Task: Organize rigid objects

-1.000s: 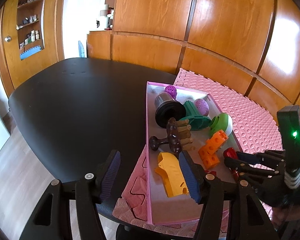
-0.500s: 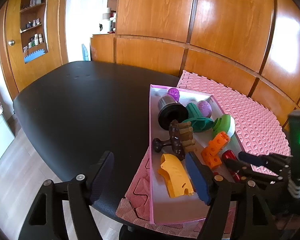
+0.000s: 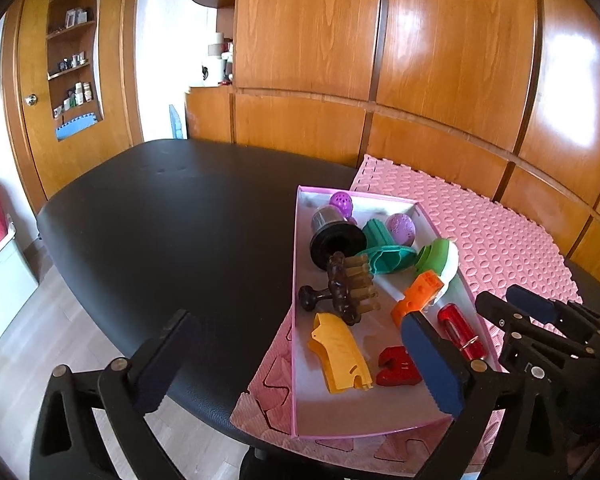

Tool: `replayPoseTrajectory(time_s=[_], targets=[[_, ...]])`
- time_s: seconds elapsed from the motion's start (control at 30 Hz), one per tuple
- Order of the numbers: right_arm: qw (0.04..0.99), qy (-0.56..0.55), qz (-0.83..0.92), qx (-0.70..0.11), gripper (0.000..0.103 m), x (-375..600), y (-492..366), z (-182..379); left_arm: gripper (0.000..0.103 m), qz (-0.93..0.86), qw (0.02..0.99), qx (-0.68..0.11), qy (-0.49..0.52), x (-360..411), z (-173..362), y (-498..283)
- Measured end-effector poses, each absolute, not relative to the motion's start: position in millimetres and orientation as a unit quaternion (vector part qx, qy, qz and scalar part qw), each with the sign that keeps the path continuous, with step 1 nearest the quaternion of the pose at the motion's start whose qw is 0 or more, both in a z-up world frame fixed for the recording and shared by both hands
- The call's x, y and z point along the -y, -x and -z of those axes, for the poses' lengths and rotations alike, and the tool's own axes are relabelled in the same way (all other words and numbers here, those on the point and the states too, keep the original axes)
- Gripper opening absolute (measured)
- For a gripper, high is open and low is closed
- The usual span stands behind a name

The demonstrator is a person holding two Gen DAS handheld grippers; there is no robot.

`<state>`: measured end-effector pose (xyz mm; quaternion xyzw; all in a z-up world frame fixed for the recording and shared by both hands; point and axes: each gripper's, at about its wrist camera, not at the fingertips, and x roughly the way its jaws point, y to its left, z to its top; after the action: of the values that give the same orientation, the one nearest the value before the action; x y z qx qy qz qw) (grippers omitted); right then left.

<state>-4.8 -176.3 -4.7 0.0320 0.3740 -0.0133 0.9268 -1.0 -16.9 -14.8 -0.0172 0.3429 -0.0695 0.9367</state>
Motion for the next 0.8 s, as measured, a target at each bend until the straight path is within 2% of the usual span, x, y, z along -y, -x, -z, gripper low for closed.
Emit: replayPoseTrajectory(time_s=[0.8], targets=[[0.936,-0.031,0.020,-0.349,0.040,170.8,18.2,-8.8,0.103,0.022,0.948,-0.316,0.012,22.1,-0.7,19.8]])
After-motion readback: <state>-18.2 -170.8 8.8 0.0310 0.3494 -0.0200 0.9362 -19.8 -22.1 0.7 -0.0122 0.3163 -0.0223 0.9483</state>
